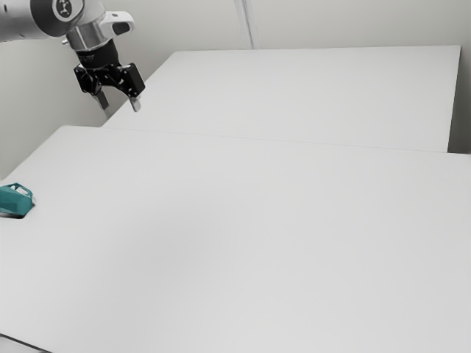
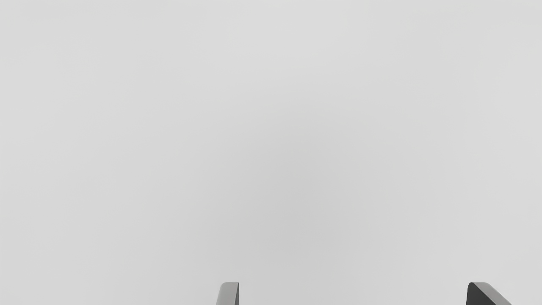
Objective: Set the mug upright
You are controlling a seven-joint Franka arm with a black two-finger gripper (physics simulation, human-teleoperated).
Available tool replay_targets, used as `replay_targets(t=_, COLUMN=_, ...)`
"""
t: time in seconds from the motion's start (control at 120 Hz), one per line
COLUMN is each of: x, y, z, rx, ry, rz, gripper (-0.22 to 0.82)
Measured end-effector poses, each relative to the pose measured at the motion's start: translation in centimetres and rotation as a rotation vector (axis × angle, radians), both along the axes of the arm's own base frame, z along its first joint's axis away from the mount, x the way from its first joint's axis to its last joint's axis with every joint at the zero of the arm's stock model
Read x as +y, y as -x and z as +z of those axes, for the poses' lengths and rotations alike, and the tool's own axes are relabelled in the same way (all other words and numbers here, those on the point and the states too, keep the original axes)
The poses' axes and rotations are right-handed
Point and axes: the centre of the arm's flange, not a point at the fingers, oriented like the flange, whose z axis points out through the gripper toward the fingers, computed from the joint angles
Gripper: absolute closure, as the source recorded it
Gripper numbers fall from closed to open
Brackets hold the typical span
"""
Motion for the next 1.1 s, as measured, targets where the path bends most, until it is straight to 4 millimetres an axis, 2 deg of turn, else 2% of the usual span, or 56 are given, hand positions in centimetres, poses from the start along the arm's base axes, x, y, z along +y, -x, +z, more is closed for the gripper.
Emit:
replay_targets(t=0.283, x=-0.8, y=-0.2, z=0.4, rx=-0.006, ry=-0.001, rz=-0.017, gripper=0.02)
replay_targets(t=0.425, x=0.8, y=-0.1, z=0.3, rx=-0.002, ry=-0.002, rz=0.008, gripper=0.02)
replay_targets(t=0.542, x=4.0, y=0.3, z=0.1, rx=0.005, ry=-0.002, rz=0.063, gripper=0.02)
replay_targets(t=0.858, x=15.0, y=2.5, z=-0.4, rx=0.021, ry=0.003, rz=0.223, gripper=0.02)
replay_targets(t=1.1, x=22.6, y=4.0, z=-2.6, rx=0.049, ry=0.020, rz=0.267, gripper=0.02)
